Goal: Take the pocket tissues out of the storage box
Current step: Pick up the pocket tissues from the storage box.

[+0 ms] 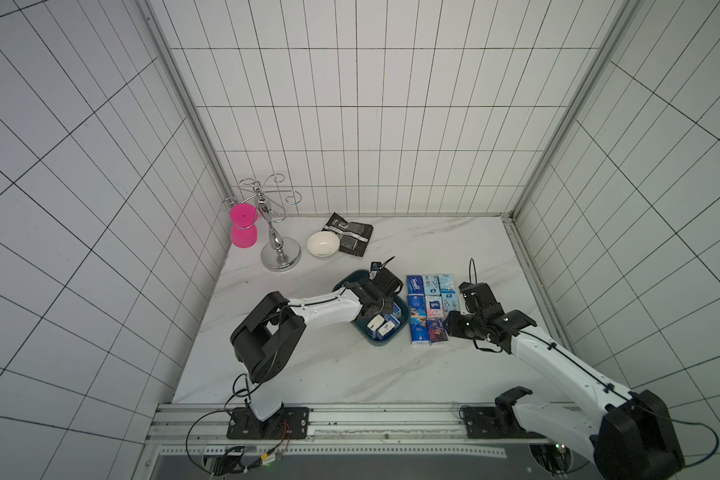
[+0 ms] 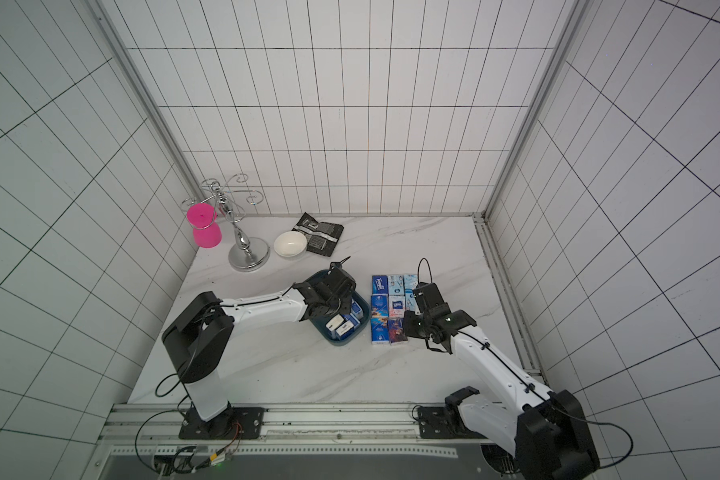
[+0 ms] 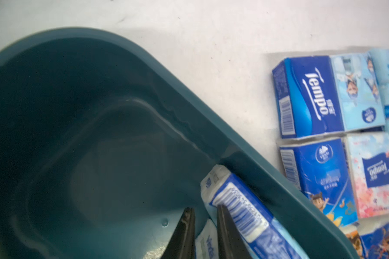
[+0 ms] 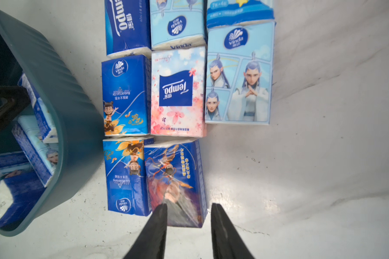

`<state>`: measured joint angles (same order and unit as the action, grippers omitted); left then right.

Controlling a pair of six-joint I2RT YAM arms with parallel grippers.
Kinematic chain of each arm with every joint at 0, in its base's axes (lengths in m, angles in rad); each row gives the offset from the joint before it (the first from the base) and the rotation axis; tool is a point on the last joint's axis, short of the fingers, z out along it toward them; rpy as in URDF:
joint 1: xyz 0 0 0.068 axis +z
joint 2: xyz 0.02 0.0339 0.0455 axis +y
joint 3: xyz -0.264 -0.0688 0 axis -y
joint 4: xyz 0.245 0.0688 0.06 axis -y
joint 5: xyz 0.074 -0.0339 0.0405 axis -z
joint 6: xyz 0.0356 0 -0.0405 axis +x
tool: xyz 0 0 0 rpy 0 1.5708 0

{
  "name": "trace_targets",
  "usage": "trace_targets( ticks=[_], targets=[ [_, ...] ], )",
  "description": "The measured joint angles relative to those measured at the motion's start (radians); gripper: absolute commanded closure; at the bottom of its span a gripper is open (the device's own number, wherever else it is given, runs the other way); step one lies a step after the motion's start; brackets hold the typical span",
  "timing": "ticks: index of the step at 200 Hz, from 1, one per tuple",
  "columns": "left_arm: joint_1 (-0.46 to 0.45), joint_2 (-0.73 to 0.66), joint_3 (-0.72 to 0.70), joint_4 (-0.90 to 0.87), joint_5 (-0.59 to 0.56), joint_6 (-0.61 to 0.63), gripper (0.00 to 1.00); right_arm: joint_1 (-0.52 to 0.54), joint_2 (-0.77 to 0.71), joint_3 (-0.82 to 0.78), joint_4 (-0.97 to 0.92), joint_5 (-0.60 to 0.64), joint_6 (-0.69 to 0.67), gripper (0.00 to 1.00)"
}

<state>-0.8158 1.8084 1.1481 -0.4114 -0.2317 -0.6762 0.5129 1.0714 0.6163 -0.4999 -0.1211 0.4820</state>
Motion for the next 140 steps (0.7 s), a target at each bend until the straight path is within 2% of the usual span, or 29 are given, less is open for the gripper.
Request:
trace_targets(
  ticks=[16,47,67,101,140],
  targets=[
    [0.037,-0.001,-0.033,0.01,-0.003,-0.007,0.91,0.0,0.007,0.0,0.008,-0.006,0.0,0.64],
    [0.085,-0.003,-0.079,0.002,-0.01,-0.023,0.91,0.0,0.021,0.0,0.014,-0.017,0.0,0.64],
    [0.085,-0.03,-0.08,-0.004,-0.013,-0.025,0.83,0.0,0.021,0.0,0.018,-0.02,0.0,0.64],
    [0.08,-0.135,-0.09,-0.004,0.002,-0.05,0.62,0.006,0.021,0.0,0.018,-0.02,-0.002,0.64],
    [0.039,-0.194,-0.09,-0.003,0.023,-0.077,0.58,0.006,0.021,0.0,0.018,-0.02,-0.003,0.64]
  ],
)
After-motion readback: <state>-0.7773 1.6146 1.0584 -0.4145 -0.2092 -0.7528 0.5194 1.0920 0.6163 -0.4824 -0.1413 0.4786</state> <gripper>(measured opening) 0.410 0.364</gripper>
